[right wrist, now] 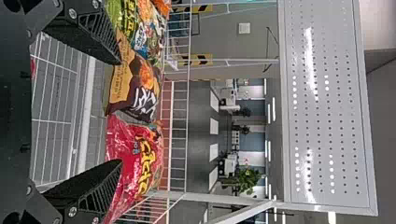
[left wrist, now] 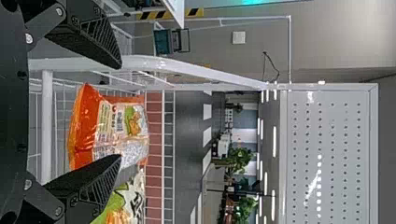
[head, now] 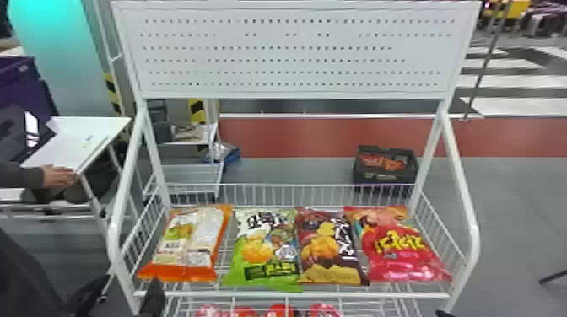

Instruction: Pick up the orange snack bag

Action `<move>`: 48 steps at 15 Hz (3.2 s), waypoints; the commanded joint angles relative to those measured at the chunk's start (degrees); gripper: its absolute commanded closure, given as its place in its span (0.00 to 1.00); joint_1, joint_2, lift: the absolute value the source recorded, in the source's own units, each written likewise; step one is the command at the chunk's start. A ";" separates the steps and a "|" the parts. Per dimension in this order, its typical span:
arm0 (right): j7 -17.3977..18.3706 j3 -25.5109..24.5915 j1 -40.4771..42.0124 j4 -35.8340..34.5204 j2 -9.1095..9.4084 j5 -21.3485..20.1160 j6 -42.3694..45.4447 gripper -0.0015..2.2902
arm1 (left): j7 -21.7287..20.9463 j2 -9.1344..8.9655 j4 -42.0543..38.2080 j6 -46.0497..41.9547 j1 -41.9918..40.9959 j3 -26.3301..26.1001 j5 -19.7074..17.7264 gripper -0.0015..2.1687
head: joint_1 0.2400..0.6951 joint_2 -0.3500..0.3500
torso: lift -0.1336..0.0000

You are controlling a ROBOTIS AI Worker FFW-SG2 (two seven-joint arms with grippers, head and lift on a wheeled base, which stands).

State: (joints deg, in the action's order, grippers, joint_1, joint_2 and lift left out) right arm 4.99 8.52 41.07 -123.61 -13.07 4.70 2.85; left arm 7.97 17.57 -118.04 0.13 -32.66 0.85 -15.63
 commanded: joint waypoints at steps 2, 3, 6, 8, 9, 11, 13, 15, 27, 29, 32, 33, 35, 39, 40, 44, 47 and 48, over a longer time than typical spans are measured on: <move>0.02 0.01 -0.12 0.12 0.32 -0.31 0.00 0.06 | 0.21 0.00 0.62 1.59 2.43 -2.26 0.43 0.11 | 0.57 0.50 | 1.00; 0.02 0.01 -0.20 0.30 0.32 -0.31 0.00 0.06 | 0.30 0.00 1.23 1.59 3.39 -2.96 0.60 0.11 | 0.57 0.50 | 1.00; 0.02 0.10 -0.56 0.83 0.59 -0.31 0.00 0.06 | 0.56 0.00 3.69 3.35 7.17 -5.42 1.22 0.11 | 0.57 0.50 | 1.00; 0.02 0.18 -0.64 1.18 0.67 -0.39 0.18 0.06 | 0.82 0.00 5.45 4.41 9.99 -7.00 1.31 0.11 | 0.57 0.50 | 1.00; 0.02 0.36 -0.73 1.26 0.67 -0.39 0.18 0.06 | 1.09 0.00 6.33 5.64 11.57 -7.79 1.48 0.11 | 0.57 0.50 | 1.00; -0.07 0.71 -0.91 1.44 0.76 -0.57 0.18 0.06 | 1.79 -0.08 8.70 6.69 14.91 -9.20 1.66 0.11 | 0.57 0.50 | 1.00; 0.02 0.71 -1.00 1.53 0.76 -0.48 0.18 0.06 | 2.05 -0.08 11.69 8.10 18.51 -10.08 1.48 0.11 | 0.57 0.50 | 1.00; 0.02 0.62 -1.00 1.53 0.76 -0.48 0.18 0.06 | 2.14 -0.44 15.21 10.21 22.03 -11.04 1.48 0.11 | 0.57 0.50 | 1.00; 0.02 0.53 -0.64 1.18 0.85 -0.57 0.18 0.06 | 1.53 -0.96 26.81 13.20 31.08 -12.01 0.43 0.16 | 0.57 0.50 | 1.00; 0.02 0.36 -0.56 1.18 0.85 -0.57 0.18 0.06 | 1.53 -0.96 26.81 13.37 31.08 -12.01 0.34 0.30 | 0.57 0.50 | 1.00; 0.02 0.27 -0.38 1.18 0.85 -0.57 0.18 0.06 | 2.05 -0.96 26.81 13.37 30.99 -12.01 0.25 0.63 | 0.57 0.50 | 1.00; 0.02 0.18 -0.38 1.18 0.76 -0.57 0.18 0.06 | 2.05 -1.05 26.72 13.37 30.82 -12.01 0.16 0.64 | 0.57 0.50 | 1.00; 0.02 0.18 -0.38 1.09 0.67 -0.57 0.18 0.06 | 2.05 -1.05 26.54 13.37 30.47 -12.01 -0.01 0.67 | 0.57 0.50 | 1.00; 0.02 0.36 -0.56 1.18 0.67 -0.57 0.18 0.06 | 2.05 -0.96 25.58 13.37 28.71 -11.48 -0.01 0.67 | 0.57 0.50 | 1.00; 0.02 0.45 -0.64 1.26 0.67 -0.57 0.18 0.06 | 2.14 -0.87 25.31 13.37 28.44 -11.48 -0.01 0.67 | 0.57 0.50 | 1.00; 0.02 0.27 -0.56 1.18 0.50 -0.48 0.18 0.06 | 2.93 -0.61 20.39 13.37 26.42 -10.87 0.07 0.67 | 0.57 0.50 | 1.00; 0.02 0.45 -0.82 1.35 0.50 -0.48 0.00 0.06 | 3.64 -0.44 14.33 13.37 23.26 -9.73 -0.10 0.67 | 0.57 0.50 | 1.00; 0.02 0.53 -1.00 1.35 0.50 -0.48 0.00 0.06 | 3.64 -0.44 11.78 13.37 21.50 -8.41 -0.45 0.67 | 0.57 0.50 | 1.00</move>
State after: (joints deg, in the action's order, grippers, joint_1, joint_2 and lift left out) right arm 5.01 8.94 40.25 -122.32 -12.57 4.22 2.87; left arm 11.59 17.06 -103.09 13.50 -9.18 -8.79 -15.75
